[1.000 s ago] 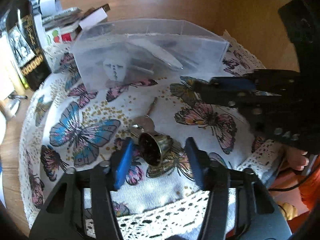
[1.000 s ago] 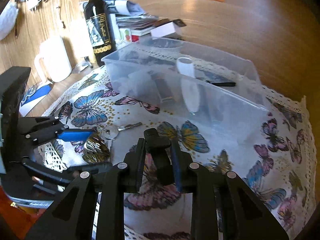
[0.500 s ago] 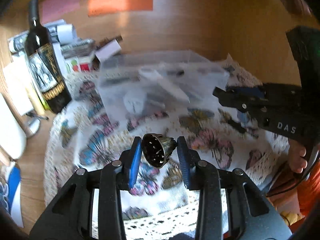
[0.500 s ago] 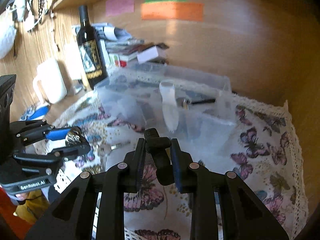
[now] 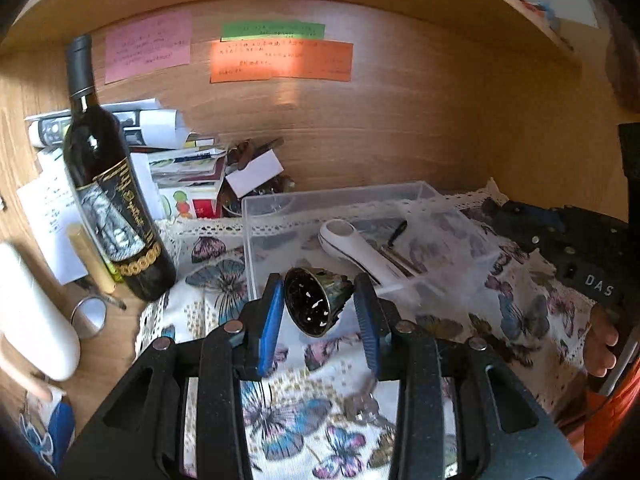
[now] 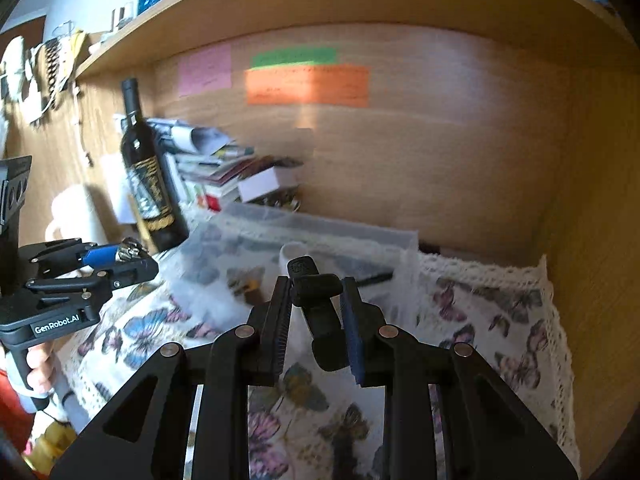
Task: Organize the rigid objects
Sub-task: 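Release the metal cap into the box with the left tool while the right tool releases the black item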
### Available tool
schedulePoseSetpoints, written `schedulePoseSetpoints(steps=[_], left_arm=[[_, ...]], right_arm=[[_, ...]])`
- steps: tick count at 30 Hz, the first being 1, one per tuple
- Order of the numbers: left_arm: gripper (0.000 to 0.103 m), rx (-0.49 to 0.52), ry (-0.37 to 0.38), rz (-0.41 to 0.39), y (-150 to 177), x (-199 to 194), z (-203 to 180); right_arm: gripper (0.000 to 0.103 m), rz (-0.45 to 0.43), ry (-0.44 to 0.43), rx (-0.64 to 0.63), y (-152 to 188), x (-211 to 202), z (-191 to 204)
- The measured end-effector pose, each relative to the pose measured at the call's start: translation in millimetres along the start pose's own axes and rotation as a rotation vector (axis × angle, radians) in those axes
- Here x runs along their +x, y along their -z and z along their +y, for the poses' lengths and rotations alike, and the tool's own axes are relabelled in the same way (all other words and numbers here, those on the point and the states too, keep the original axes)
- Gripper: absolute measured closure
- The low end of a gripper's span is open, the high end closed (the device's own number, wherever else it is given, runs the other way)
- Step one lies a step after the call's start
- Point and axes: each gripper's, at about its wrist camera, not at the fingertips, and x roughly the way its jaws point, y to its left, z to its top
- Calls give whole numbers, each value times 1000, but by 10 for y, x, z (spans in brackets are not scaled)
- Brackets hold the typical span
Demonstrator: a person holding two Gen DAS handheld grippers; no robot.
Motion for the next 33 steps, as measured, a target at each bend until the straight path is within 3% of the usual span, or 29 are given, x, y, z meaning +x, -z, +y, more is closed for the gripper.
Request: schedulePoseSetpoints(steps=[5,19,28,33], left_arm=[[68,16,-6,34,-166,262,-27],[68,48,73,199,-229,1001,-281],[67,66,94,224,-239,1119,-391],[55,51,86,215,-259,1029,-345]], right_arm=[[80,9,15,7,-109,183,-64],[80,169,6,28,29,926,-181],[80,218,9,-4,106,1049,-143],[74,212,2,-1,87,988,-154]])
